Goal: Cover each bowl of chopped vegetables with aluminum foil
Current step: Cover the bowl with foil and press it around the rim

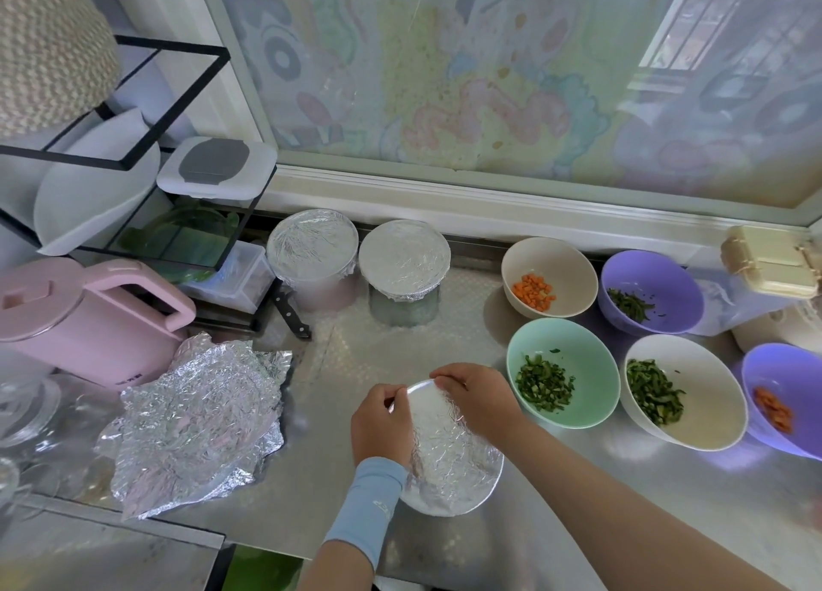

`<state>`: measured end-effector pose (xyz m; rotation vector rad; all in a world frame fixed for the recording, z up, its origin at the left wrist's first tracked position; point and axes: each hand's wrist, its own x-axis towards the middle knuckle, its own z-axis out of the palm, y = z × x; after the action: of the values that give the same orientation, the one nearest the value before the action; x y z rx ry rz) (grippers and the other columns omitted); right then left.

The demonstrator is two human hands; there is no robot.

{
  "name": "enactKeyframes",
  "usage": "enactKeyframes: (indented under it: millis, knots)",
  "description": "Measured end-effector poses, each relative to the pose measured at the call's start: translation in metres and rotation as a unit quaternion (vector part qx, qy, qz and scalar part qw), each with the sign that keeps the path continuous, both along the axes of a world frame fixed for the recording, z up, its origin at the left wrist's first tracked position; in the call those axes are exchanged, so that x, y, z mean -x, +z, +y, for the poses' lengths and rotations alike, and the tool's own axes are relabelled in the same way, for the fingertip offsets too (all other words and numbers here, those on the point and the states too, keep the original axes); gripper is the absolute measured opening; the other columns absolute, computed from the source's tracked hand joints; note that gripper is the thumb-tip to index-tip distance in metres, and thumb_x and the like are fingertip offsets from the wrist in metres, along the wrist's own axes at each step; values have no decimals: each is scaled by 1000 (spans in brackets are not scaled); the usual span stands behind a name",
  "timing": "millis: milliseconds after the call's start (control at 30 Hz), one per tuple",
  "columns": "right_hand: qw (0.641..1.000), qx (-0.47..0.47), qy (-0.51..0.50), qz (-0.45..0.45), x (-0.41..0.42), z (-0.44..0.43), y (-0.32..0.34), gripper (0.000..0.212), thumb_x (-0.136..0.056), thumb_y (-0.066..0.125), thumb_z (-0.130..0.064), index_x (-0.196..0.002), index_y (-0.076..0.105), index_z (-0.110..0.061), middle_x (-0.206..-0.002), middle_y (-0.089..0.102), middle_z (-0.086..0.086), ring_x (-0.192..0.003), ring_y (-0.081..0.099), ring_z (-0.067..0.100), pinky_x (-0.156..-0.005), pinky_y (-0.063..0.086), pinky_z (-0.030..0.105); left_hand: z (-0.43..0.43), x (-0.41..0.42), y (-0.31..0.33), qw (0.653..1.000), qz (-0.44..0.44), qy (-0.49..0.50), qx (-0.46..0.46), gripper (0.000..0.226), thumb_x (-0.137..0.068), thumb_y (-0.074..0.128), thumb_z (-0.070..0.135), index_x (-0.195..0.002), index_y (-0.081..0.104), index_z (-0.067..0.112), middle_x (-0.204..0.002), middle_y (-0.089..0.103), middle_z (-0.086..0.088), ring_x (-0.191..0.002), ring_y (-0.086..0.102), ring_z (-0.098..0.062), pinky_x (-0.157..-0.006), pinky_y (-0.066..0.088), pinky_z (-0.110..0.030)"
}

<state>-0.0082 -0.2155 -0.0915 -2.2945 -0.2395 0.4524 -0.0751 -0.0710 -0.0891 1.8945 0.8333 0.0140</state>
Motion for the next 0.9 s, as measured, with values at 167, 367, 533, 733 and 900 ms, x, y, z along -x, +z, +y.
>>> enactKeyframes:
  millis: [167, 367, 533, 733, 900]
  knots:
    - [1000, -17, -10, 20, 2, 0, -2, 18, -95, 59, -28, -102, 76, -25, -84, 72, -15, -71, 59, -4, -69, 46, 16, 5, -10, -2, 994, -40, -95, 26, 15, -91, 61, 20, -91, 74, 28, -91, 70, 22, -87, 62, 6, -73, 44, -6]
    - [1000, -6, -14, 23, 1, 1, -8, 19, -96, 57, -33, -99, 75, -29, -86, 72, -15, -79, 63, 1, -73, 49, 23, 4, -12, -7, 994, -32, -102, 35, 13, -90, 64, 25, -89, 76, 29, -85, 71, 21, -83, 63, 6, -75, 48, -12]
    - [998, 34, 37, 22, -5, 2, -5, 20, -96, 54, -36, -103, 72, -32, -93, 73, -13, -86, 64, 6, -81, 51, 30, -2, -7, -5, 997, -25, -66, 16, 15, -93, 60, 26, -90, 74, 29, -83, 70, 21, -79, 62, 7, -70, 44, -9]
    - [1000, 30, 1, -3, -3, 4, -1, 26, -99, 50, -34, -117, 69, -31, -115, 69, -15, -106, 61, 5, -94, 46, 24, 3, 4, -1, 999, -24, -27, -36, 23, -97, 50, 16, -104, 70, 26, -98, 67, 17, -94, 62, -7, -81, 42, -16]
    - [999, 22, -25, 10, -3, 1, -1, 24, -99, 51, -29, -110, 72, -29, -103, 72, -13, -93, 63, 7, -79, 43, 20, 4, -12, 2, 991, -14, -129, 25, 40, -92, 44, 6, -108, 72, 30, -107, 67, 21, -99, 59, 1, -88, 42, -11]
